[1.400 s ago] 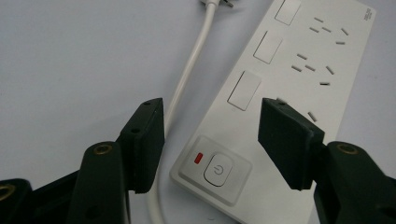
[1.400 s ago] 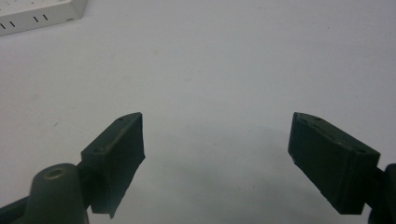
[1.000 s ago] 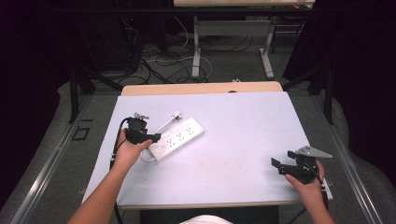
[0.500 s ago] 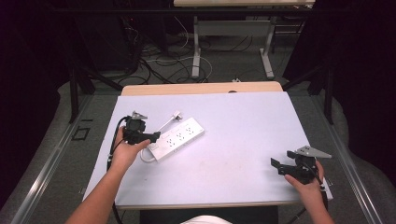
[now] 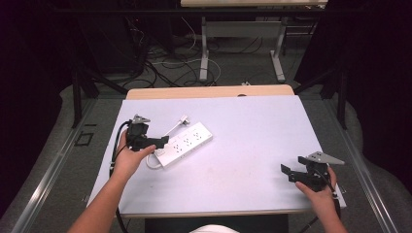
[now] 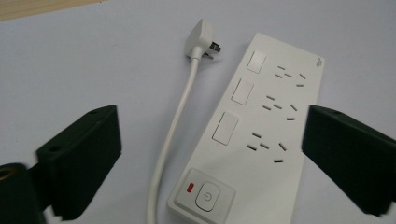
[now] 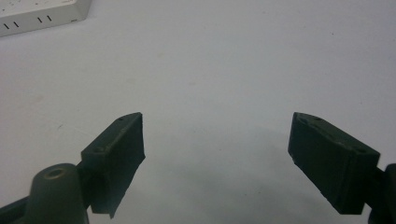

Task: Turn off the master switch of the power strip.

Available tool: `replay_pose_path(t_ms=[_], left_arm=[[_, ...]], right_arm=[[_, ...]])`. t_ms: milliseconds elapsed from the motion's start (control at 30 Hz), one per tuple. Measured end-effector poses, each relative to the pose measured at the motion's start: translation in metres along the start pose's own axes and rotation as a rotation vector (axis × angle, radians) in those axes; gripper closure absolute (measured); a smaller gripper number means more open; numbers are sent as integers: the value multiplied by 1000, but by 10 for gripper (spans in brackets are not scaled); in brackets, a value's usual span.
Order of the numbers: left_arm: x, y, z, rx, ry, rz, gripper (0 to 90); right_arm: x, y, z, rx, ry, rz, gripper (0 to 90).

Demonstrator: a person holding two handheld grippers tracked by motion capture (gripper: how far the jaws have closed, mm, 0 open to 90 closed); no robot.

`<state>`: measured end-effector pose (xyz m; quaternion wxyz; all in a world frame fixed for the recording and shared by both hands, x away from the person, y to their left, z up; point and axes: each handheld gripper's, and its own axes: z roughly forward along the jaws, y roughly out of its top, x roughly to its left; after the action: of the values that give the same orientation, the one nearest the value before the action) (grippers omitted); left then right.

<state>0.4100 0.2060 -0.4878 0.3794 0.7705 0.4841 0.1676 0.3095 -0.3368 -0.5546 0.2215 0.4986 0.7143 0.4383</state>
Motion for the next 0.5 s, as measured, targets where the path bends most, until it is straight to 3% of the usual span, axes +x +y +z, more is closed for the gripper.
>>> replay_pose_path(t_ms=[300, 433, 500], left_arm=[[-4, 1, -3, -43, -15, 14, 4], [-6, 2, -4, -23, -14, 39, 5], [-9, 2, -3, -36, -9, 39, 5]], right_arm=[[0, 0, 0, -5, -9, 1, 178], [-1, 0, 0, -3, -11, -6, 178], [0, 0, -1, 0, -1, 3, 178]])
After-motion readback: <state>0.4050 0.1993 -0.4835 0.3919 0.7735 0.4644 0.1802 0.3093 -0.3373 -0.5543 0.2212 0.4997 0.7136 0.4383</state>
